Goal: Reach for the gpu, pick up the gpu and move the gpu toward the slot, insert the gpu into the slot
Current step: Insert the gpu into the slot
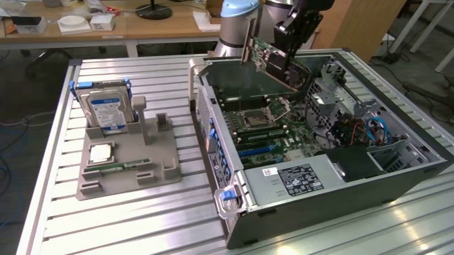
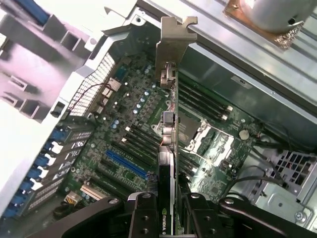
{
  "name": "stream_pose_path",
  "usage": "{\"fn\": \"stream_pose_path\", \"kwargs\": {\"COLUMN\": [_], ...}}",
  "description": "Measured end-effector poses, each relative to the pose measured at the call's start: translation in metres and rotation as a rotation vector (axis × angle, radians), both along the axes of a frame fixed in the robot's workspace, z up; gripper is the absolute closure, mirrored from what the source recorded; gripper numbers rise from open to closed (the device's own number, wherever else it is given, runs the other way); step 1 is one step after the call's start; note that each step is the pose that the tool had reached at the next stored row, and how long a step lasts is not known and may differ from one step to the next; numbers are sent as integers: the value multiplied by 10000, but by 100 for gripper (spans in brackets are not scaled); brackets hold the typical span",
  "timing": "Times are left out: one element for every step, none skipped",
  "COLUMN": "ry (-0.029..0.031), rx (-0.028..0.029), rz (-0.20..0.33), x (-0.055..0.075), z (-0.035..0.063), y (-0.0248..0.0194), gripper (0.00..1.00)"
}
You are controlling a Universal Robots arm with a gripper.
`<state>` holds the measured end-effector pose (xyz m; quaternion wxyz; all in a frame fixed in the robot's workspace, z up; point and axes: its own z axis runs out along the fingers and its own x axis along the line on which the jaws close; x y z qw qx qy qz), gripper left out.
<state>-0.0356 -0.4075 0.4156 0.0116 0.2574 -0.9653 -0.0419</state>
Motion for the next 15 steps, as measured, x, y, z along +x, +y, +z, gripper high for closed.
{"fn": "stream_pose_path", "kwargs": {"ry": [0, 0, 0, 0, 0, 1, 0, 0, 0, 0, 0, 0, 0, 0, 0], "rx": [1, 1, 1, 1, 1, 0, 0, 1, 1, 0, 0, 0, 1, 1, 0], "rz": [125, 253, 386, 532, 676, 816, 958, 1100, 1241, 1381, 1524, 1656, 1774, 1894, 2024], "x": [0, 0, 0, 0, 0, 0, 0, -1, -1, -1, -1, 0, -1, -1, -1], "z": [-1, -2, -3, -4, -4, -5, -6, -7, -8, -9, -10, -10, -12, -13, -14], "y": [0, 0, -1, -1, -1, -1, -1, -1, -1, -1, -1, -1, -2, -2, -2], "gripper": [74, 74, 74, 74, 74, 74, 74, 74, 74, 74, 74, 74, 74, 74, 74]}}
